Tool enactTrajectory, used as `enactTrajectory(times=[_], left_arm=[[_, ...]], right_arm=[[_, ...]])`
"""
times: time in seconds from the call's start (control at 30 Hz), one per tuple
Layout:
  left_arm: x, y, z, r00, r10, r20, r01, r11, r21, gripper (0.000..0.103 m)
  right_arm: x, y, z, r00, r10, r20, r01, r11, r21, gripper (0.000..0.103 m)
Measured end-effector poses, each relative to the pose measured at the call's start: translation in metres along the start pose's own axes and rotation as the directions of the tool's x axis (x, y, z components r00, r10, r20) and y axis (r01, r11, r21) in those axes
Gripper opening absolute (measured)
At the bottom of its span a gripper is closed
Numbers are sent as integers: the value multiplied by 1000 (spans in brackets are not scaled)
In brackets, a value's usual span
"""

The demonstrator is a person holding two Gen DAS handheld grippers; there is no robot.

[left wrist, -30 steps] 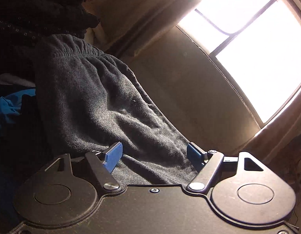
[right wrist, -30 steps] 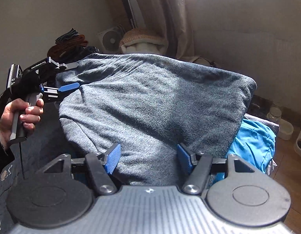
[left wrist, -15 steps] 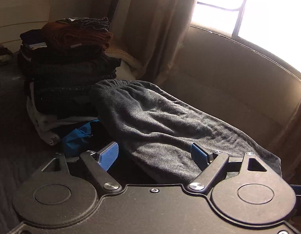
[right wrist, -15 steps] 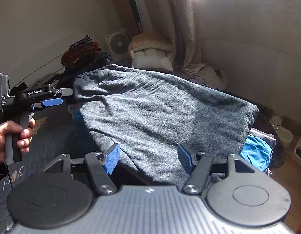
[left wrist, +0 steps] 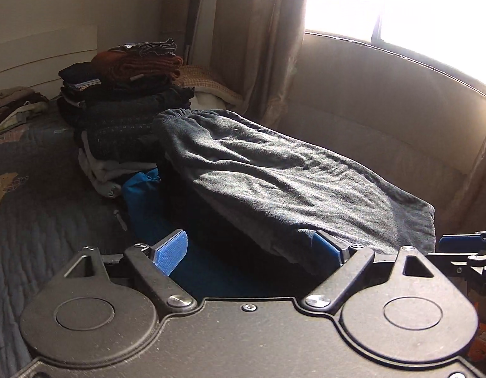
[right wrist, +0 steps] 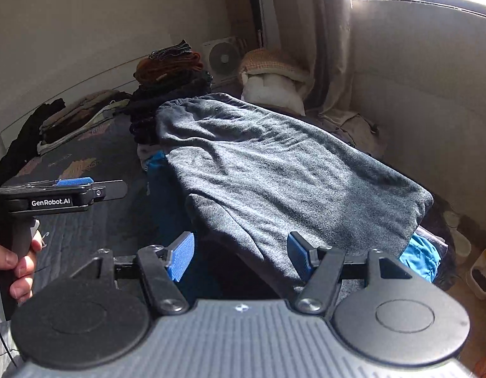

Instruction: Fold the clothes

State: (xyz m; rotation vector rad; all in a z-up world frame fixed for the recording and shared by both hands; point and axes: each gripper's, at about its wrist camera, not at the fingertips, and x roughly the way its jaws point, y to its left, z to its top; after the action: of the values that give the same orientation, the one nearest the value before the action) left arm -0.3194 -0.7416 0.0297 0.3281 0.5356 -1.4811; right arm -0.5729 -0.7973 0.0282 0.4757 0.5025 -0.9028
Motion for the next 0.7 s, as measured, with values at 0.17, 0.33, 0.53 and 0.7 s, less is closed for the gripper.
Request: enactTrajectory(times=[0.17,0.33,0.53,0.7], left_arm=[[-20,-17,-10,999,36,9,-36,999,-8,88],[-37,-30,-19,996,89,11,-88,996,-31,88],[-54,-40,-25,990,142,10,-141,989,-47,88],[-67,-52,-25,983,183,10,-182,982,-58,90]], right_arm=[[-9,0,5,1000,23,-11,-23,998,-64,64],[-8,-2,8,998,52,-28,-55,991,-122,65],[-6,-6,10,993,101,-54,-110,974,-196,65],[-7,-14,16,991,120,-65,-133,955,-265,65]])
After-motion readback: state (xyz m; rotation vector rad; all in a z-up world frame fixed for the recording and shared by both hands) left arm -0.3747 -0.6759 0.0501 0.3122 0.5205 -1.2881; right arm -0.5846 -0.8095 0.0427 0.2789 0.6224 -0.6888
